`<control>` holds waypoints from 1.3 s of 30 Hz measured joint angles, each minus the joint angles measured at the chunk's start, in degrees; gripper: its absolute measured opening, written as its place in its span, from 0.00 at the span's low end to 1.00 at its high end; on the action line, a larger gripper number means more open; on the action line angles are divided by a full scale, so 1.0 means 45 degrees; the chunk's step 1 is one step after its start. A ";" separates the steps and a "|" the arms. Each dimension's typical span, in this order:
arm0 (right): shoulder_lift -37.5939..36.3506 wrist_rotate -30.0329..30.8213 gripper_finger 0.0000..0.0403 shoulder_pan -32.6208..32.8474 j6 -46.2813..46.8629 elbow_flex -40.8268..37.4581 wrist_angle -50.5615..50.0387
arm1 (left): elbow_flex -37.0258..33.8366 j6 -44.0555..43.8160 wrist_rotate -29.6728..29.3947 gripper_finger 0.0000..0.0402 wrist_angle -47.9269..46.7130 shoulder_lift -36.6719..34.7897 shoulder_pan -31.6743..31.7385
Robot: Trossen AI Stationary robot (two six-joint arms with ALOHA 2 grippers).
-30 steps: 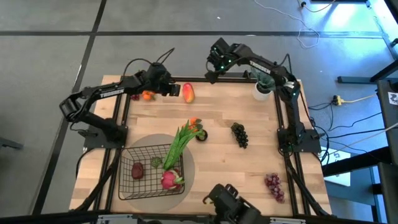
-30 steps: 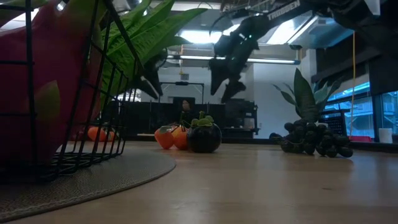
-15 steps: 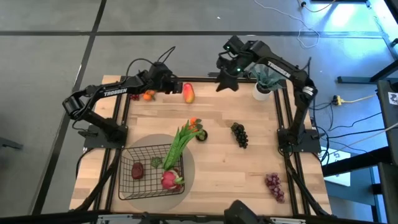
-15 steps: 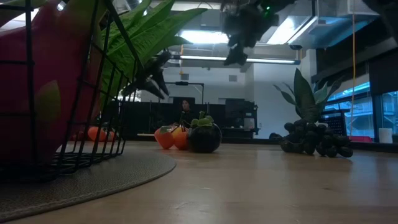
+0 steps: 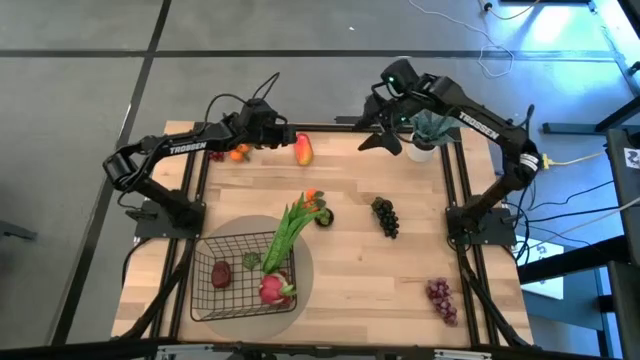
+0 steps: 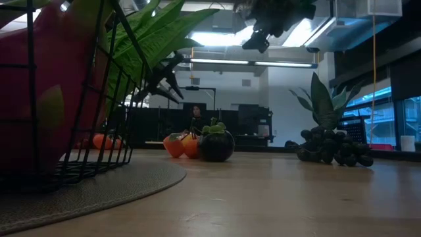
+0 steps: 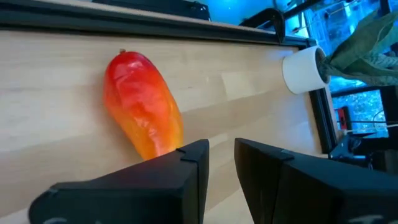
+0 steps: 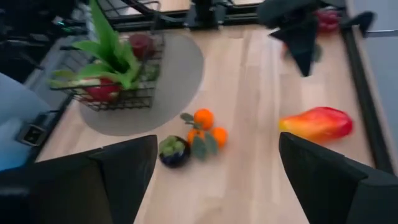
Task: Build produce basket
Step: Put the orange mango into the black wire basket
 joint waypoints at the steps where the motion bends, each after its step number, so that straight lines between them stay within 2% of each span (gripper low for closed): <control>1: -0.0042 0.0275 0.80 0.0000 0.0002 0.0011 0.0013 | -0.0008 0.0000 -0.0002 0.17 0.0136 0.0068 -0.0012; 5: -0.0059 0.1191 0.80 0.0000 0.0005 0.0078 0.0095 | 0.0300 0.0028 -0.0333 0.17 0.0300 0.0418 -0.0073; 10: -0.0055 0.1818 0.80 0.0000 0.0006 0.0078 0.0090 | 0.1512 0.0775 -0.0330 0.17 0.0045 0.0980 -0.0156; 15: -0.0054 0.1839 0.80 0.0000 0.0009 0.0078 0.0090 | 0.3283 0.2087 -0.1002 0.17 -0.2288 0.1646 -0.0433; 20: -0.0054 0.1844 0.80 0.0000 0.0010 0.0078 0.0090 | 0.4692 0.1734 -0.1758 0.17 -0.5163 0.2365 -0.0749; 27: -0.0054 0.1842 0.80 0.0000 0.0013 0.0083 0.0085 | 0.5078 0.1666 -0.1186 0.17 -0.5678 0.2746 -0.1318; 29: -0.0054 0.1844 0.80 0.0000 0.0015 0.0087 0.0087 | 0.5083 0.1455 -0.1938 0.17 -0.5506 0.2721 -0.1506; 34: -0.0054 0.1840 0.80 0.0000 0.0015 0.0087 0.0085 | 0.5083 -0.0971 -0.4382 0.17 -0.5670 0.2721 -0.1956; 39: -0.0049 0.1839 0.80 0.0000 0.0015 0.0092 0.0085 | 0.5083 -0.1333 -0.4810 0.17 -0.5721 0.2721 -0.2269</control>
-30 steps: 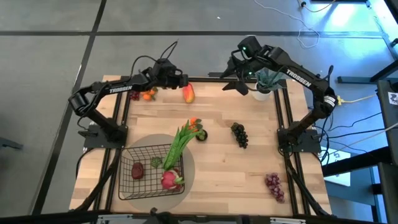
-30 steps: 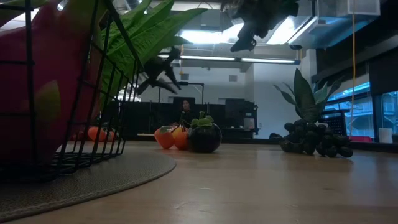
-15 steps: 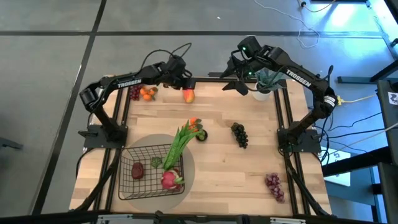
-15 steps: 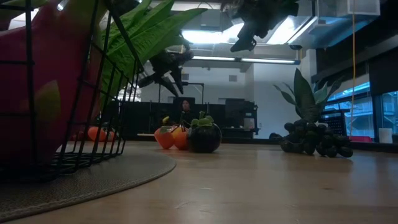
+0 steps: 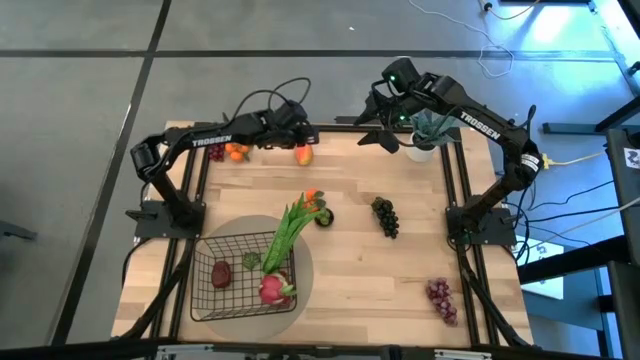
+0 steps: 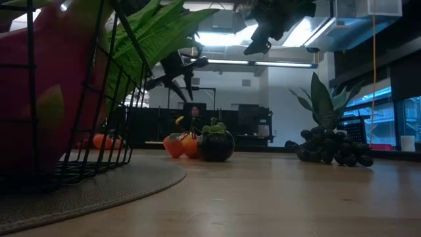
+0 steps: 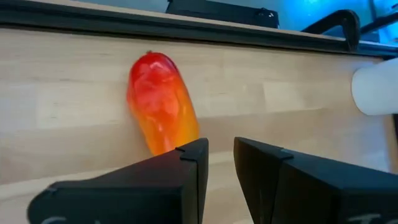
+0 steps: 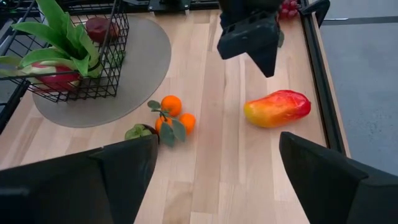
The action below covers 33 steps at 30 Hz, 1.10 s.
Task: Build produce basket
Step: Put the orange mango into the black wire basket
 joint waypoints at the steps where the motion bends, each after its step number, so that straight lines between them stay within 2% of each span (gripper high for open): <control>1: 0.0000 0.0000 0.80 0.0000 0.0000 0.0000 0.0000 | 0.0000 -0.0023 -0.0152 0.17 0.0089 0.0000 -0.0048; 4: 0.0000 0.0001 0.80 0.0000 0.0005 0.0000 0.0000 | 0.0000 -0.1184 -0.0483 0.17 0.0001 -0.0012 -0.0136; 10: 0.0005 0.0000 0.80 0.0000 0.0005 0.0000 0.0000 | 0.0000 -0.2775 -0.0295 0.19 -0.0428 0.0056 -0.0155; 25: 0.0005 0.0000 0.80 0.0000 0.0005 0.0005 -0.0005 | -0.0005 -0.4021 -0.0342 0.61 -0.0480 0.0623 -0.0128; 33: 0.0005 0.0000 0.80 0.0005 0.0005 0.0005 -0.0005 | 0.0006 -0.4411 -0.0109 0.75 0.0028 0.1067 -0.0007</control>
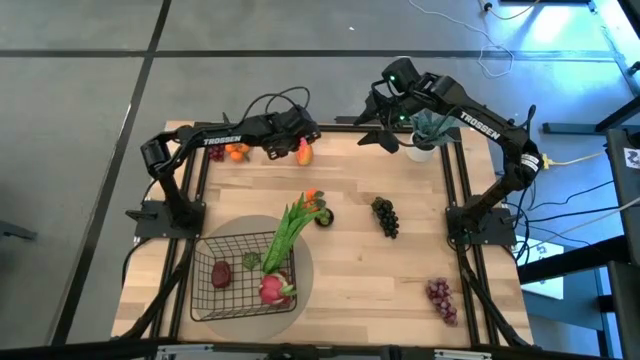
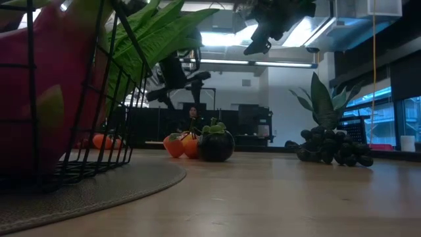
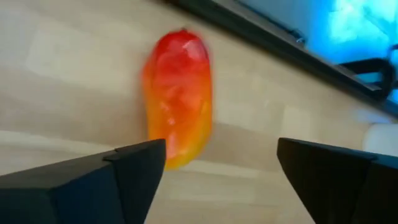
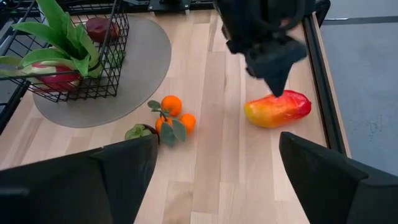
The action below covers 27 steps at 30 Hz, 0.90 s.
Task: Build produce basket
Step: Put the orange mango into the black wire basket
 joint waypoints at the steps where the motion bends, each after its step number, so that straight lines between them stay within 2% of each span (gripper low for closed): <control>1: 0.0000 0.0000 0.80 -0.0005 0.0000 0.0000 0.0000 | -0.0020 -0.0139 0.0094 0.77 -0.0158 0.0085 0.0023; 9: 0.0002 0.0000 0.80 0.0000 0.0000 0.0000 0.0000 | -0.0021 -0.0183 0.0360 0.92 0.0588 0.1029 0.0079; 19: 0.0004 0.0003 0.80 0.0000 0.0000 0.0000 0.0000 | 0.0004 -0.0182 0.0355 0.92 0.1187 0.1880 0.0432; 27: 0.0004 0.0005 0.80 0.0000 0.0000 0.0000 0.0000 | -0.0016 -0.0240 0.1058 0.92 0.1448 0.2457 0.0542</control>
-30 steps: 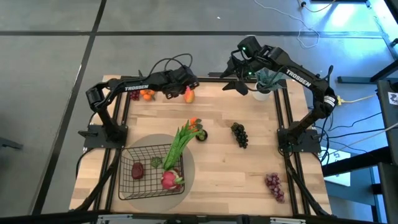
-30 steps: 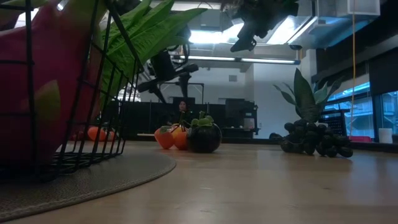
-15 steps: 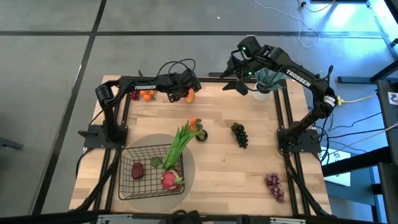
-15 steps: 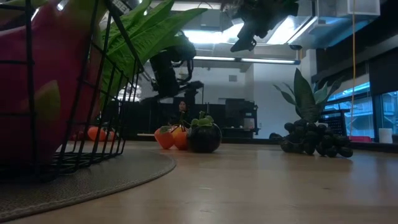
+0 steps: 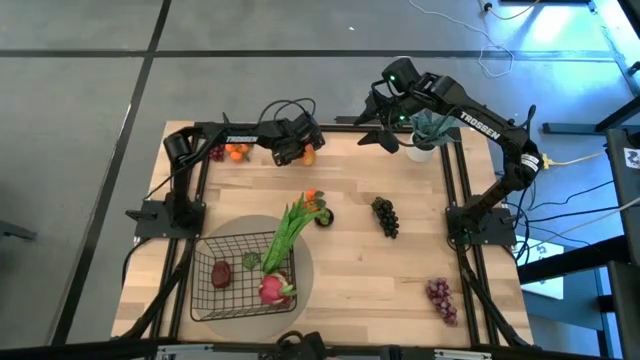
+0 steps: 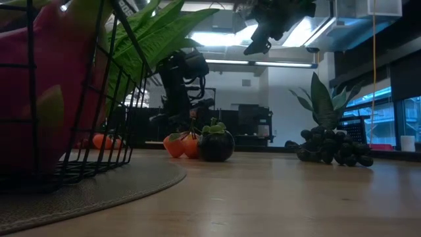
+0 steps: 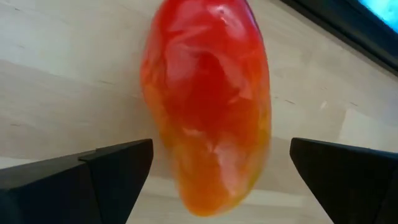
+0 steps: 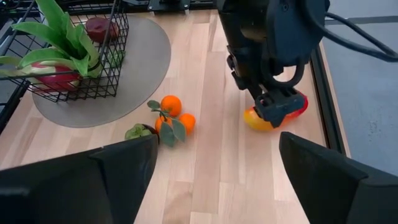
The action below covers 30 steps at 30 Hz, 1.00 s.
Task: Build produce basket
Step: Put the orange mango into the black wire basket
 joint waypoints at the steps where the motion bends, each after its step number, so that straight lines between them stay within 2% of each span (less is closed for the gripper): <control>1: 0.0001 -0.0001 0.80 0.0000 0.0000 0.0000 0.0000 | 0.0000 0.0003 0.0000 0.92 -0.0034 0.0007 0.0000; 11: 0.0001 0.0000 0.80 0.0000 0.0000 0.0000 0.0000 | 0.0000 -0.0495 -0.0669 0.89 -0.0116 0.0007 0.0000; 16: 0.0001 0.0000 0.80 0.0000 0.0000 0.0000 0.0000 | 0.0000 -0.1296 -0.0678 0.78 -0.0187 0.0007 0.0000; 24: 0.0001 0.0000 0.80 0.0000 0.0000 0.0000 0.0002 | 0.0015 -0.1331 -0.0683 0.58 -0.0513 -0.0012 -0.0005; 30: 0.0001 0.0000 0.80 0.0000 0.0000 0.0000 0.0000 | 0.0019 -0.0990 -0.0698 0.55 -0.0825 -0.0017 -0.0005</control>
